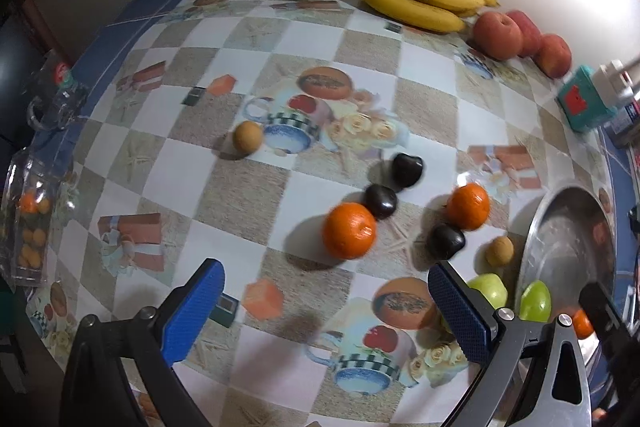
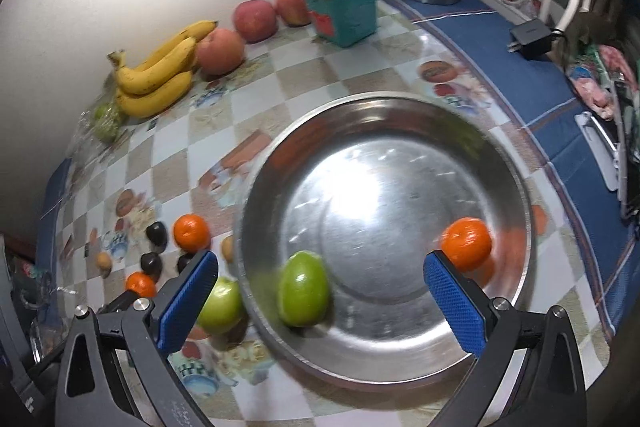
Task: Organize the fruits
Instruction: 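Move both open tools back to the fruit pile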
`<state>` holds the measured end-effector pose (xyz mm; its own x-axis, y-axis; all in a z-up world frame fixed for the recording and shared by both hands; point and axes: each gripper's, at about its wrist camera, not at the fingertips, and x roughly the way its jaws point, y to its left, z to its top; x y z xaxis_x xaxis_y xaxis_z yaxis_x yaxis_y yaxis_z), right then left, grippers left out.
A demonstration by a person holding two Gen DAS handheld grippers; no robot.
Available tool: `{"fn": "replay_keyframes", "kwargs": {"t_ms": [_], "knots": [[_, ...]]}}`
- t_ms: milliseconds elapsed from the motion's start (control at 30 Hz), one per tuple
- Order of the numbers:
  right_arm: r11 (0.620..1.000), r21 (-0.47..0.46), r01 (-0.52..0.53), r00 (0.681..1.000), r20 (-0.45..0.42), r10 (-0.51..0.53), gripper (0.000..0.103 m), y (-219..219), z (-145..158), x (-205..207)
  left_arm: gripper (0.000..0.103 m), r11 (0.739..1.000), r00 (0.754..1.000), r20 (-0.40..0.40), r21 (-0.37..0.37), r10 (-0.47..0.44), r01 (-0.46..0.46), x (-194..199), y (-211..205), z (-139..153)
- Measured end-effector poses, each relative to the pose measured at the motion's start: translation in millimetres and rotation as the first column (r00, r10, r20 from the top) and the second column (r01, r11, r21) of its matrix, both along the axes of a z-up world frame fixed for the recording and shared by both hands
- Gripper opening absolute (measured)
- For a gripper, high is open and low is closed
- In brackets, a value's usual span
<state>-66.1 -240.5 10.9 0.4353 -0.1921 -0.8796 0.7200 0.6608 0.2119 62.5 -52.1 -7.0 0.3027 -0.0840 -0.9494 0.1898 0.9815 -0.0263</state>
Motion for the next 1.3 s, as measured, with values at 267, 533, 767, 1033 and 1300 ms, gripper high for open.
{"fn": "replay_keyframes", "kwargs": {"t_ms": [267,533,767,1033,1300], "knots": [[0.992,0.055,-0.110,0.994,-0.005,0.110,0.102,30,-7,19,0.103,0.992,0.993,-0.012,-0.028,0.121,-0.121,16,42,2],[0.980,0.115,-0.163,0.986,0.031,0.161,0.102,57,-11,36,0.103,0.976,0.977,-0.032,-0.060,0.209,-0.210,26,74,4],[0.978,0.085,-0.188,0.982,0.035,0.186,0.101,69,-11,42,0.103,0.983,0.984,-0.051,-0.068,0.170,-0.173,27,69,-2],[0.975,0.093,-0.203,0.979,0.003,0.204,0.074,73,-20,46,0.103,0.988,0.988,-0.081,-0.062,0.135,-0.140,30,61,-12],[0.975,0.103,-0.197,0.979,-0.032,0.201,0.061,73,-28,49,0.102,0.992,0.996,-0.091,-0.124,0.023,-0.035,32,38,-19]]}}
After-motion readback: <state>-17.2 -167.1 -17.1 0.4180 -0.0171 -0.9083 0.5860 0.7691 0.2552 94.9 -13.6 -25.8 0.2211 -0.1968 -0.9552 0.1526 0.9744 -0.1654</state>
